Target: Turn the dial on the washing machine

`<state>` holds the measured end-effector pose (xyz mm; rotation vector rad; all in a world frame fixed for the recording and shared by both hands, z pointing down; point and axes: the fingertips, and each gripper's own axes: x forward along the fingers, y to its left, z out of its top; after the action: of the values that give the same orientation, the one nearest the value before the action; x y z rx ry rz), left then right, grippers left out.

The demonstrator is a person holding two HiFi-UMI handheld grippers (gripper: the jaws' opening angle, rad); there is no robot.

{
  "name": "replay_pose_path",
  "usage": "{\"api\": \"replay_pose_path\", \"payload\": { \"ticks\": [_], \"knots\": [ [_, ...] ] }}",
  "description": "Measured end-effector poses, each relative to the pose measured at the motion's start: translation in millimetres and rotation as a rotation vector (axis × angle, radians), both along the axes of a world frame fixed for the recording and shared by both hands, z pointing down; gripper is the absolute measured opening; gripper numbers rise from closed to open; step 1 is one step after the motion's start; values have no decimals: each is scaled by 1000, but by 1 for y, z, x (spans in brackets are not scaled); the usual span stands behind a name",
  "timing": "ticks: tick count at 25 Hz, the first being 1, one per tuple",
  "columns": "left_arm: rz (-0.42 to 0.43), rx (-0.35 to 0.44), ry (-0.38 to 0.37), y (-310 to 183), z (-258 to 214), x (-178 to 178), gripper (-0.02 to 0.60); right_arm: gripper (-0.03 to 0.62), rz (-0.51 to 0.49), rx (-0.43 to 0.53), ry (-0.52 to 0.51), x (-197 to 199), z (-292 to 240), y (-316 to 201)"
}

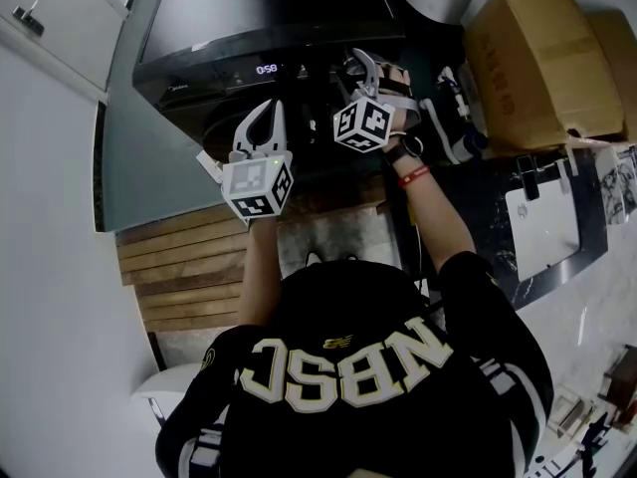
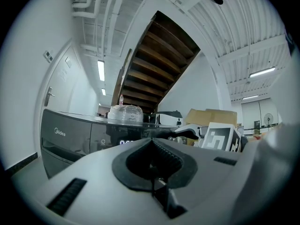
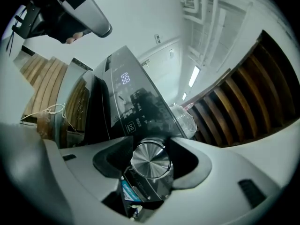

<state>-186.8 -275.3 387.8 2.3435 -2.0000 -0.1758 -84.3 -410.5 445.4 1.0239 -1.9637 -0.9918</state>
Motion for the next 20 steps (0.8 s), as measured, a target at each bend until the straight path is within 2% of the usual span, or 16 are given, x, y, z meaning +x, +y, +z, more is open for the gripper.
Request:
{"api": "replay_pose_path", "payload": {
  "ticks": [4,7,20],
  "knots": [
    [-2,1,2,0,0,-2,15,250,3,-3,-10,0,0,0],
    [-4,2,1,0,1,-3,15,250,12,-31,-67,1,-1,-1],
    [-15,10,10,3,-1,-8,15,247,85,-237,-504,11,-14,-7]
  ]
}}
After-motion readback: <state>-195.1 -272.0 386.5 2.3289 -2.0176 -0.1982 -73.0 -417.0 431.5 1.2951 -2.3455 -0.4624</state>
